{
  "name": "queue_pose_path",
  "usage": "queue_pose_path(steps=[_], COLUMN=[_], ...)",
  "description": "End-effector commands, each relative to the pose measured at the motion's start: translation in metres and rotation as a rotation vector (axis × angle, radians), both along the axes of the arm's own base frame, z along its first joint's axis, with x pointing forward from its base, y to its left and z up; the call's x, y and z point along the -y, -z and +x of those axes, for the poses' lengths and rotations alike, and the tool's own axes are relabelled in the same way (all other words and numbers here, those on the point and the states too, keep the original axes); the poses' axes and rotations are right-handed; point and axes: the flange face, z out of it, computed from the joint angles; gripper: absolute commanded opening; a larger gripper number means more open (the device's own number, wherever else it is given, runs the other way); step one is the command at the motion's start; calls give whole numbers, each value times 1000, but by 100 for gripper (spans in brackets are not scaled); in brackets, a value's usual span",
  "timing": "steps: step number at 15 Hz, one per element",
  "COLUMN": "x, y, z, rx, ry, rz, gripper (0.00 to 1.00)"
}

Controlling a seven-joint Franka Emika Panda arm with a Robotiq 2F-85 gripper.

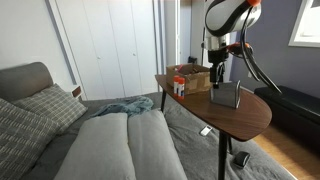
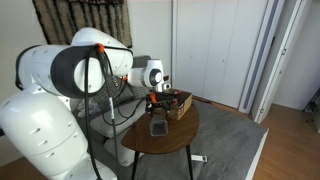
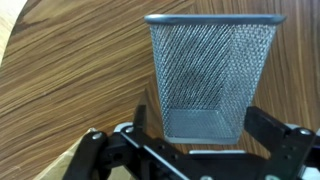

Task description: Turn the basket upside down then put one stick of glue on top of the basket

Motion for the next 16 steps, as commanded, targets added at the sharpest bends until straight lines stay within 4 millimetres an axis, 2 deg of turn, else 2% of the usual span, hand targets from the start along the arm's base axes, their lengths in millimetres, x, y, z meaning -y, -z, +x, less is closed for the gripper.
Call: queue_pose_path(steps=[1, 7, 16], x=[4, 21, 21], y=[-3, -13, 1], z=[6, 11, 13], rx=[-12, 0, -32], ry=[2, -3, -37], rz=[30, 119, 149], gripper=[100, 100, 100])
